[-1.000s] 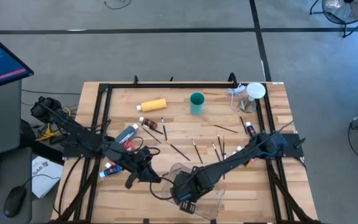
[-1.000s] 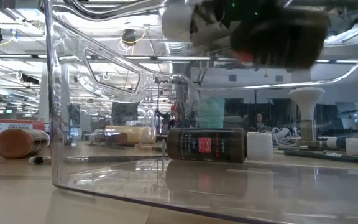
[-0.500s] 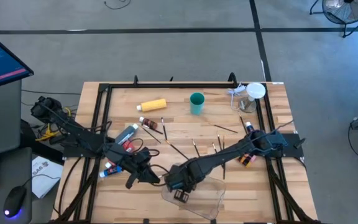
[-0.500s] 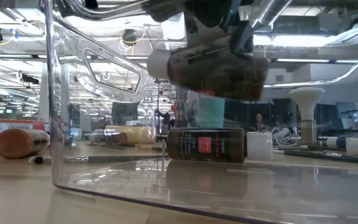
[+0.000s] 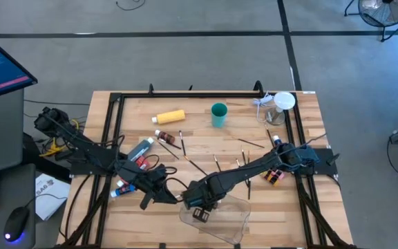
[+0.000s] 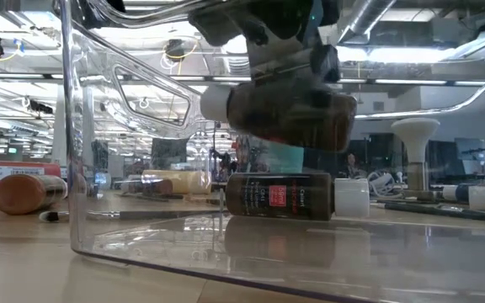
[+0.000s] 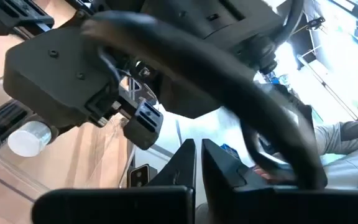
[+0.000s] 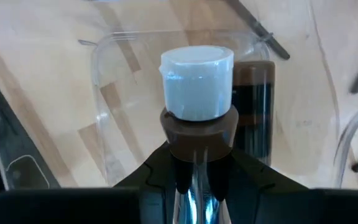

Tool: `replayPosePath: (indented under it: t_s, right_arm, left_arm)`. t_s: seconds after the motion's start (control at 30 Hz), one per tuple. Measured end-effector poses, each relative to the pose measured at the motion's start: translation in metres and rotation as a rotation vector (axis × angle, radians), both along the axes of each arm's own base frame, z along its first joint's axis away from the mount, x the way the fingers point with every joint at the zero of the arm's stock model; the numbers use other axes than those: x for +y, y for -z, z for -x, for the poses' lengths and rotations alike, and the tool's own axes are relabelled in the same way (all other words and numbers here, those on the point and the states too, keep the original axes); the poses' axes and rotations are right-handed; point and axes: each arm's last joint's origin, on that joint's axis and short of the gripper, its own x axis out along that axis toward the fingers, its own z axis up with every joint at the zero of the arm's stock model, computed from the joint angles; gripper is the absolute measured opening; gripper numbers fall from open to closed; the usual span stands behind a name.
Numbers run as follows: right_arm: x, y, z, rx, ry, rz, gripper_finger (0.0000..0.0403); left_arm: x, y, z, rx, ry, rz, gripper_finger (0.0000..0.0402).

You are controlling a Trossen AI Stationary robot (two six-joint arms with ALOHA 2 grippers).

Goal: Pick & Place Paint Supplies
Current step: Put the black paint bottle into the transparent bin

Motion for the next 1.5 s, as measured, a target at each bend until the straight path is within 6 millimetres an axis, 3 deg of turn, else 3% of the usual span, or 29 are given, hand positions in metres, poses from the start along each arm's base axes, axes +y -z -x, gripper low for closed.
replayPosePath:
  t_s: [0.37, 1.0, 1.33, 1.5]
  right_arm:
    - [0.001, 0.011, 0.003, 0.031, 0.090, -0.003, 0.0088]
    - [-0.005, 0.010, -0.003, -0.040, -0.024, 0.048, 0.0114]
    - [0.010, 0.043, -0.002, 0.059, -0.070, 0.035, 0.0115]
    - [0.010, 0.043, 0.000, 0.067, -0.070, 0.037, 0.0117]
  left_arm:
    - [0.000, 0.000, 0.000, 0.002, 0.000, -0.002, 0.0001]
    - [0.000, 0.000, 0.000, -0.001, -0.008, -0.002, 0.0001]
    - [-0.001, 0.000, 0.000, 0.000, -0.005, 0.000, 0.0001]
    - [-0.001, -0.001, 0.000, -0.008, -0.005, 0.004, 0.0001]
